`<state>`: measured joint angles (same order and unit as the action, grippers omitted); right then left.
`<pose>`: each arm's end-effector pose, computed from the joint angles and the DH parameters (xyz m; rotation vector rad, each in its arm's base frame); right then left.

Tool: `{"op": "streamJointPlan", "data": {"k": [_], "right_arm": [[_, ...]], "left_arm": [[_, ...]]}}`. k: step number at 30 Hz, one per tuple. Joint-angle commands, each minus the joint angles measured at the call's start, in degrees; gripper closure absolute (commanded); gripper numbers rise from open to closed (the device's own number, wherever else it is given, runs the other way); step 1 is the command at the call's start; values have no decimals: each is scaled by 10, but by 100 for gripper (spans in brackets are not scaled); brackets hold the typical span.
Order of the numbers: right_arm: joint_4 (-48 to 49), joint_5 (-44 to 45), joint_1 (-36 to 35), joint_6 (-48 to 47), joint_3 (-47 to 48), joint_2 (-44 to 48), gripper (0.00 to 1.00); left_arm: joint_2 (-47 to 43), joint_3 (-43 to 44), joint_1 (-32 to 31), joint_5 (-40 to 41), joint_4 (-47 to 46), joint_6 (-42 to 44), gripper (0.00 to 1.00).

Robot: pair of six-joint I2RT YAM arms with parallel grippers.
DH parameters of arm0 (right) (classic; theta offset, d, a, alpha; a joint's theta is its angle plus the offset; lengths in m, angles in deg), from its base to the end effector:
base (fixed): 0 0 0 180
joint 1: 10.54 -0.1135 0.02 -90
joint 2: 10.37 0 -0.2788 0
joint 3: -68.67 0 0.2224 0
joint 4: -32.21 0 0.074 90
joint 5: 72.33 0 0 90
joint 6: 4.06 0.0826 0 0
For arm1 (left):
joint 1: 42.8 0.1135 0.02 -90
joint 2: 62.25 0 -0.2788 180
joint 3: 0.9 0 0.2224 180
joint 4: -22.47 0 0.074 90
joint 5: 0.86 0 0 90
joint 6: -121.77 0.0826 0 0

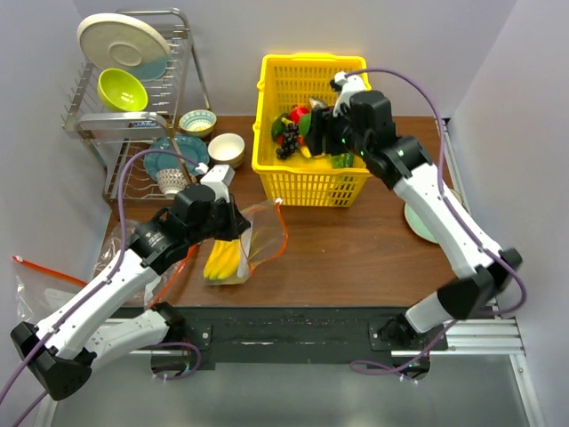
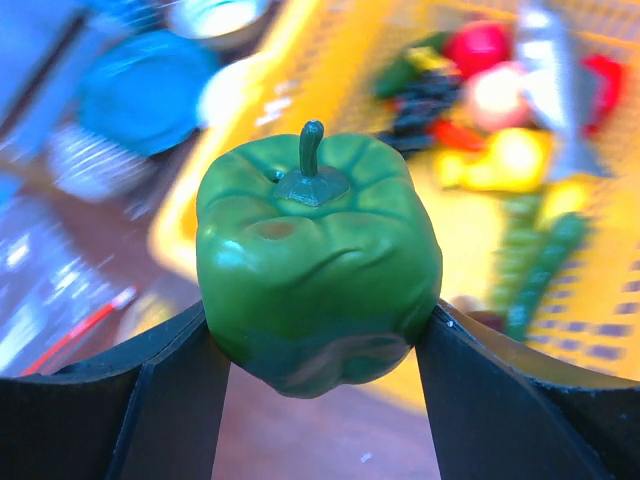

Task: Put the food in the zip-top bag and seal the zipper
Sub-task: Pick up the fake vegetable from the bin, then place the fake vegetable in the zipper food storage bag.

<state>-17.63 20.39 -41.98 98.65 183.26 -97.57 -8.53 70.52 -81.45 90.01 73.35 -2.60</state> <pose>0.2994 0.1784 0.4345 -0.2927 1.9689 0.4565 0.1554 -0.1227 0.3202 0.0744 2.2380 -0.7070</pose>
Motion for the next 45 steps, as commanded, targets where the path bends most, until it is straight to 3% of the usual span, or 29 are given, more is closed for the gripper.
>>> {"op": "streamJointPlan", "data": {"k": [1,7,13,18,34,44,45], "right_arm": [[39,-99,-43,10,-91,78,52],[121,-181,-104,70,-252,187,52],[203,-198,-178,131,-340,191,54],[228,-177,-214,141,-355,158,54],[249,-110,-217,143,-395,119,53],[254,-105,-228,158,-369,93,52],[258,-103,-230,162,-367,86,48]], "left_arm": [[10,36,0,-3,-7,22,100],[20,50,1,-23,-10,20,100],[28,65,0,-32,-9,18,100],[25,66,1,-46,-12,7,100],[6,104,1,-46,15,-3,100],[5,109,1,-64,2,-12,100],[5,107,1,-68,-1,-14,100]]}}
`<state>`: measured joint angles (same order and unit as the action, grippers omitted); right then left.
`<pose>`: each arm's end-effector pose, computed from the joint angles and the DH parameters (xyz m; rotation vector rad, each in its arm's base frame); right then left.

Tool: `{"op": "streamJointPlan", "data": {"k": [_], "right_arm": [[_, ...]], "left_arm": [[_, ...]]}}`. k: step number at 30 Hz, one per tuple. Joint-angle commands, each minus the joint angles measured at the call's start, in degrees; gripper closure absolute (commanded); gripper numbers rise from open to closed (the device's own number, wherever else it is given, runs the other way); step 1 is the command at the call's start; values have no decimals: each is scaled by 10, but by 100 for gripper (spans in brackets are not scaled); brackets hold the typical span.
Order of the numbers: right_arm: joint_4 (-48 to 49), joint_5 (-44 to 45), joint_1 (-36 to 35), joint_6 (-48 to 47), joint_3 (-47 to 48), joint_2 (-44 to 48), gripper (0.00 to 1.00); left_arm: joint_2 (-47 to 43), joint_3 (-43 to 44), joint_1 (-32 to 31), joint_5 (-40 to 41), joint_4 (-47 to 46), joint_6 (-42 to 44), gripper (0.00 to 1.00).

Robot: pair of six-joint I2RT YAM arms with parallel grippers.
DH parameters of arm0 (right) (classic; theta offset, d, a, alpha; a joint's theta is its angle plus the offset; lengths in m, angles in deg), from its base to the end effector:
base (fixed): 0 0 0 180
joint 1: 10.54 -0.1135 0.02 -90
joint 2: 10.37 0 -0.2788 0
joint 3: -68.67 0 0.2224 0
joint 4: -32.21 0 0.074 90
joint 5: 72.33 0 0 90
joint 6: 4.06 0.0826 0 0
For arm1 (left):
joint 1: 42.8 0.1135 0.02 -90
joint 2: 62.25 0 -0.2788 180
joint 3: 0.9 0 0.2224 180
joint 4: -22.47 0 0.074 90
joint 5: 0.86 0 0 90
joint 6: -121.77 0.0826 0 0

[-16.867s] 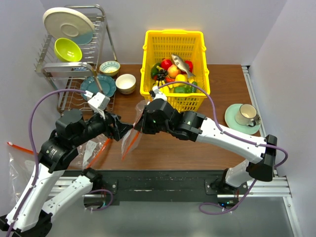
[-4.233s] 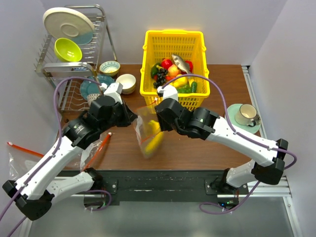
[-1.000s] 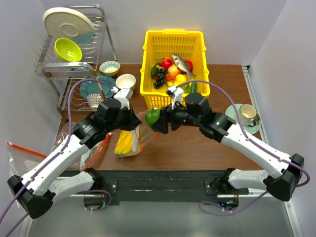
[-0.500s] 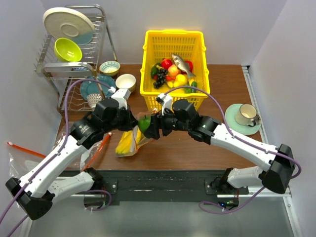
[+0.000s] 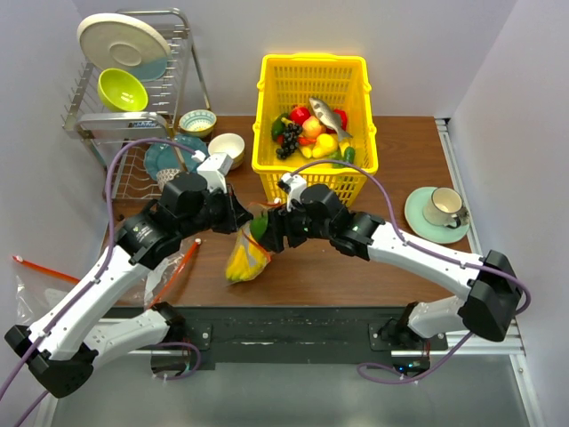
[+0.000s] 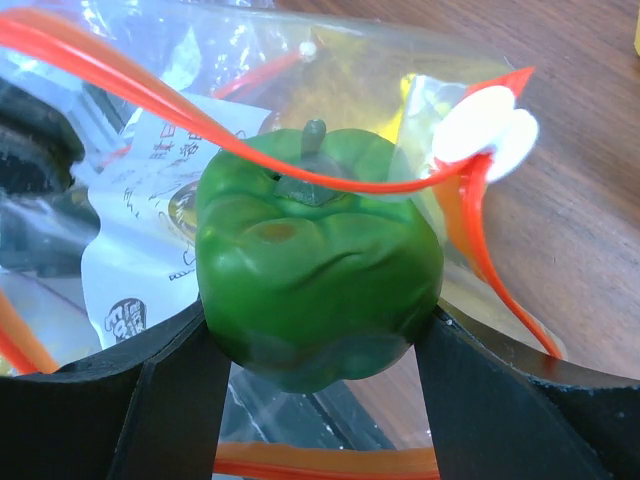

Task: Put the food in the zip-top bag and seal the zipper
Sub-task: Place the fake vegetable in the zipper food storage bag.

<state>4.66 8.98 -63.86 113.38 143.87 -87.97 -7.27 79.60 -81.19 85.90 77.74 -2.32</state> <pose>0.1795 0.2618 0.2988 -0.6001 2.1705 0.9725 0.1512 -0.1257 0.3600 0.1185 2.1943 -0.8038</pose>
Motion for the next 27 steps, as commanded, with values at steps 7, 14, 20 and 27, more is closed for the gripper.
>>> {"op": "streamJointPlan", "data": {"k": [7,14,20,27], "right_arm": [[16,36,-24,19,40,-12,2],[-61,84,-24,5,77,46,8],[-202,188,-25,-24,163,66,16],[-333,310,-11,-71,338,5,19]], "left_arm": [[-9,6,-3,-35,-52,-20,100],[-11,14,-3,-12,-32,-12,100],[-11,12,-2,-3,-24,-7,100],[-15,-13,-2,-5,-34,-7,100]]}}
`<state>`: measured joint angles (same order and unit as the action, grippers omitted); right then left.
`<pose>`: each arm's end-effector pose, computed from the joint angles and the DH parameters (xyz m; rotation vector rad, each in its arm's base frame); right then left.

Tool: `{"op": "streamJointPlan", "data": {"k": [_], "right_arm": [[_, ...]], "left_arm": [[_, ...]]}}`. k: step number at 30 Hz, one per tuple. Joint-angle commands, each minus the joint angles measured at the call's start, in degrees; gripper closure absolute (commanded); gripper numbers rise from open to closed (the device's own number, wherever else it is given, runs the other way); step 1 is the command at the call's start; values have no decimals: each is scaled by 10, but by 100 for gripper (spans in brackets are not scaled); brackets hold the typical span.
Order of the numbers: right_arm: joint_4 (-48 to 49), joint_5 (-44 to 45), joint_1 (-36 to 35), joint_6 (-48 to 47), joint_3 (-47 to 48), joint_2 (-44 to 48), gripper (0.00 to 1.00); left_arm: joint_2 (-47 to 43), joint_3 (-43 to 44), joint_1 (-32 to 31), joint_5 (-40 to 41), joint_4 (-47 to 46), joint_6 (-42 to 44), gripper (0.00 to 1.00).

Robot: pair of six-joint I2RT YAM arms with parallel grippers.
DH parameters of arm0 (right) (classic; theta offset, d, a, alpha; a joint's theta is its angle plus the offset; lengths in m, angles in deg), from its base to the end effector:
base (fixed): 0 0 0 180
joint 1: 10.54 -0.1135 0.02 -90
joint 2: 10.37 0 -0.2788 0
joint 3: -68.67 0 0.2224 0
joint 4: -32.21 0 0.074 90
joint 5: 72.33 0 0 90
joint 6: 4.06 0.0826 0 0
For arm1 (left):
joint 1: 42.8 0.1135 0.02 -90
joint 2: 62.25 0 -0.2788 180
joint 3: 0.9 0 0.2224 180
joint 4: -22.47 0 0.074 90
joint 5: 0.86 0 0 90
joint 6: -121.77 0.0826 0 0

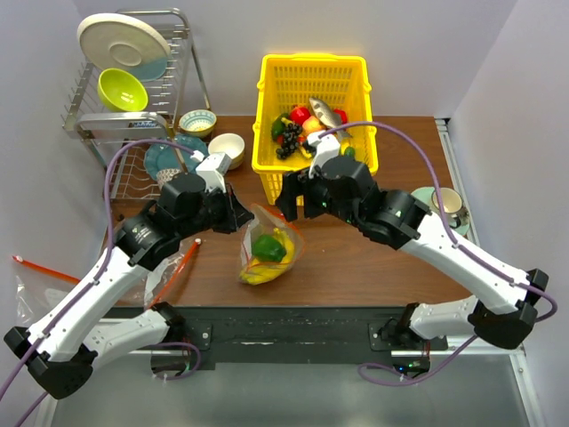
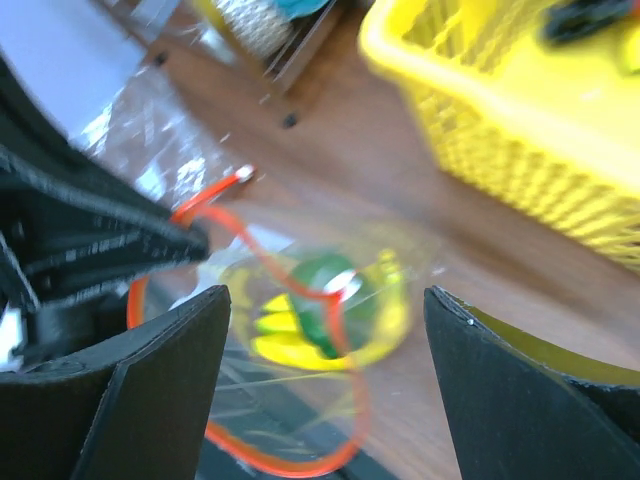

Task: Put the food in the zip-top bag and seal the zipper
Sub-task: Place the fake vegetable in the zipper food storage bag, then pick up the fake vegetable from the bin.

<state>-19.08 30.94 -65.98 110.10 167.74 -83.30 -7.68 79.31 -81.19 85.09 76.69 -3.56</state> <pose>0.1731 0.2178 0.4124 -0.4074 2.0180 0.6514 0.1502 -0.1264 0.3621 0.1042 2.1817 -0.8398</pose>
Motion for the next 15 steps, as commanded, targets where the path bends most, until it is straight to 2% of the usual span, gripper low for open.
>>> {"op": "streamJointPlan", "data": {"k": [1,4,9,15], "right_arm": [[-108,94,16,-42,123,-54,19],[-137,88,45,-54,198,-97,21],[-152,31,142,-62,298,-164,23],[-174,0,219,-71,400,-288,23]], "left_arm": [[-12,-14,-2,1,-26,6,100],[-17,-25,-2,1,-31,6,100],[-26,-40,-3,2,-37,4,100],[-26,-51,-3,11,-41,0,100]]}}
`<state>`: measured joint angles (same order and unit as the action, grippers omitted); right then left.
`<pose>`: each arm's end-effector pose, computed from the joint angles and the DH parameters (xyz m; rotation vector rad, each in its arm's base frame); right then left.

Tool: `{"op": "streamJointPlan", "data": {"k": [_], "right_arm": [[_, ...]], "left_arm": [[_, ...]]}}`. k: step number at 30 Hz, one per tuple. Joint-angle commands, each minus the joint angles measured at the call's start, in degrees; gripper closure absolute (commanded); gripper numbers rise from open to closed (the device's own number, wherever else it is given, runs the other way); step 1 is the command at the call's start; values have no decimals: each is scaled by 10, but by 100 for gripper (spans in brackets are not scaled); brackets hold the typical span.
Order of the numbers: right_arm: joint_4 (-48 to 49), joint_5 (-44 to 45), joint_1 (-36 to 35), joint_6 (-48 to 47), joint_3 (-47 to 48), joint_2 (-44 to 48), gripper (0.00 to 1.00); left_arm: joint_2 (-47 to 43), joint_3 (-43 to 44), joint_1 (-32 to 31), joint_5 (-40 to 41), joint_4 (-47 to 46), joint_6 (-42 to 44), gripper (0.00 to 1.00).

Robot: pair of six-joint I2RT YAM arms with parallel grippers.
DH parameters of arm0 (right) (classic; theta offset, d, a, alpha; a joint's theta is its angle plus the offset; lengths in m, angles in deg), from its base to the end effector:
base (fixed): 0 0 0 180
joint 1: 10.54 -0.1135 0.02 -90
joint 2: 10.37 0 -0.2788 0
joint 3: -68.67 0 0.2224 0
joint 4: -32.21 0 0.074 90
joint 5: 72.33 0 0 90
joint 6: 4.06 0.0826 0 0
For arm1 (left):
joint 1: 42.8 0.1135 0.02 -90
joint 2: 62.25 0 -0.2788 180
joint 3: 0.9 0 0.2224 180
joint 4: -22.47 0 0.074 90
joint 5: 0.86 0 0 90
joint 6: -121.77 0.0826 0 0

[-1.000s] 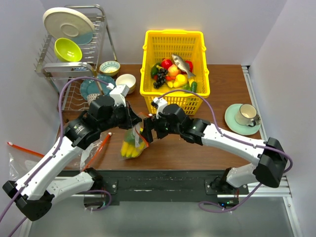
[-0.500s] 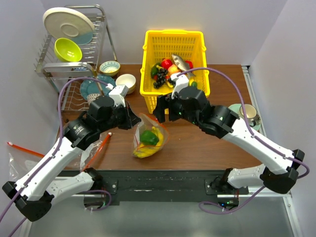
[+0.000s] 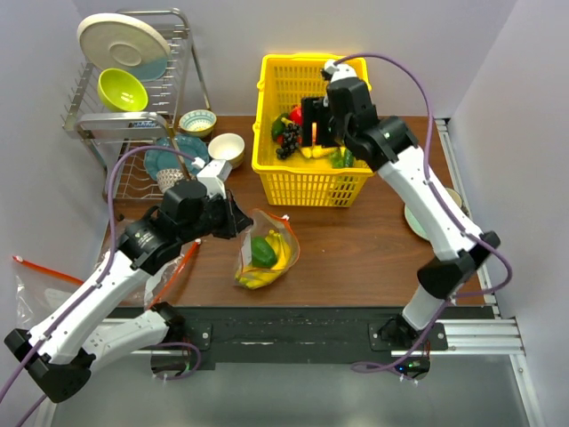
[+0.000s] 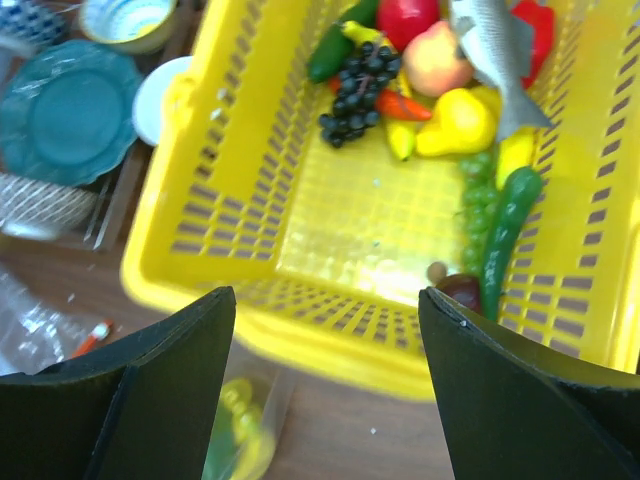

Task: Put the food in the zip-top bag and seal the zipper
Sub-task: Pick up the fake vegetable from the bin.

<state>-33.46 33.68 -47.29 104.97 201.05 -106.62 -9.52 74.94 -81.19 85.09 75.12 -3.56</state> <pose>0.3048 0.1992 0.4461 -0.1514 2.0734 0.3072 0.1467 -0.1237 0.3456 0.1041 2.1985 -0.8314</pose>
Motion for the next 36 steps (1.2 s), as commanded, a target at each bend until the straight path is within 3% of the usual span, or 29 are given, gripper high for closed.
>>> {"op": "streamJointPlan", "data": {"k": [1,9,18,30,36], "right_arm": [[-34,-27,45,-22,79,-70,23],[-61,-23,92,-47,134,-213,22],[-90,84,106,-72,179,-333,23],[-87,228,107,-103,172,-390,25],[-77,258,107,-116,163,-418,27]], "left_arm": [[-7,-9,-3,12,-27,-3,100],[-22,-29,-2,-11,-59,-10,100],[-23,-16,-2,19,-44,-27,100],[-3,-21,-2,-3,-54,-34,100],[-5,-23,-2,-5,-54,-35,100]]}}
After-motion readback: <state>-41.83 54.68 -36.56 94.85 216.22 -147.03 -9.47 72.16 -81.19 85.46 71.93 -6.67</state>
